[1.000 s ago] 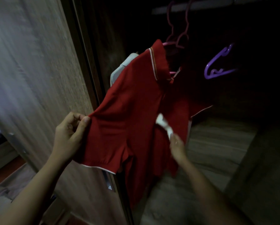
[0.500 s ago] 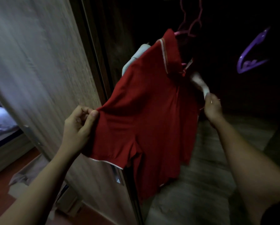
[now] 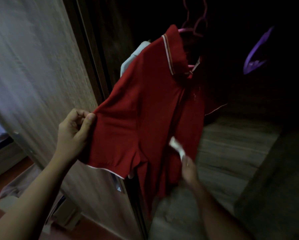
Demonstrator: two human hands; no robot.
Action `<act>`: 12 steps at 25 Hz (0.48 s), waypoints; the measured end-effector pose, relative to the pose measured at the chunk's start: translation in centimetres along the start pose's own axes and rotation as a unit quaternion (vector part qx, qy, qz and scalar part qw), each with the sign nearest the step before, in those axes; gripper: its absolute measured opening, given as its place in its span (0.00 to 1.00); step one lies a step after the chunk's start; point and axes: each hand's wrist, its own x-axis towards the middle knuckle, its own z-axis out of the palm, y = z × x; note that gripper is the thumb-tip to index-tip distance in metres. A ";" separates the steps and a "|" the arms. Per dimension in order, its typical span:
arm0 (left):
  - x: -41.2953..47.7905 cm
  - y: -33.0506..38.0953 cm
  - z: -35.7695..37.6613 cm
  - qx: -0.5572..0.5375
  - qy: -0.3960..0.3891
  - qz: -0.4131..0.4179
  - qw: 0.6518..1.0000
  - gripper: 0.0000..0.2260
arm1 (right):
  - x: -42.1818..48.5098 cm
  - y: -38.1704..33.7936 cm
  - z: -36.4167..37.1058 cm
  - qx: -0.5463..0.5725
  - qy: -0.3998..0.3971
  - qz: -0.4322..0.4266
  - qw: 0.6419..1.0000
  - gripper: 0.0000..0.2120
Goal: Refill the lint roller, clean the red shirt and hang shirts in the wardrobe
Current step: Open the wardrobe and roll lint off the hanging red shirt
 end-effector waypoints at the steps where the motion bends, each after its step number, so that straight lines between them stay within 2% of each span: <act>1: 0.1 -0.2 0.1 -0.012 0.002 -0.014 1.000 0.07 | 2.2 -6.4 -2.2 -0.008 0.033 0.008 0.999 0.16; 2: 0.1 -0.2 0.2 -0.015 0.000 -0.008 1.000 0.08 | 3.5 -10.2 -4.5 0.022 0.043 0.013 0.999 0.17; 4: 0.0 -0.1 0.3 -0.015 0.001 -0.003 1.000 0.09 | 7.0 -14.7 -7.9 0.049 0.082 -0.035 0.995 0.17; 5: 0.1 -0.1 0.4 -0.009 0.003 -0.004 1.000 0.09 | 7.8 -16.0 -8.4 0.036 0.091 -0.048 0.994 0.17; 9: -0.1 -0.3 0.4 -0.010 0.007 0.002 1.000 0.11 | 2.7 -10.0 -3.8 0.043 0.032 -0.078 0.996 0.15; 11: -0.1 -0.3 0.4 -0.001 0.006 0.003 1.000 0.11 | -2.0 -3.6 -0.5 0.046 -0.022 0.001 0.999 0.17; 12: -0.1 -0.3 0.5 0.003 0.008 0.005 1.000 0.11 | -4.8 -1.6 0.3 0.043 -0.050 0.035 0.997 0.13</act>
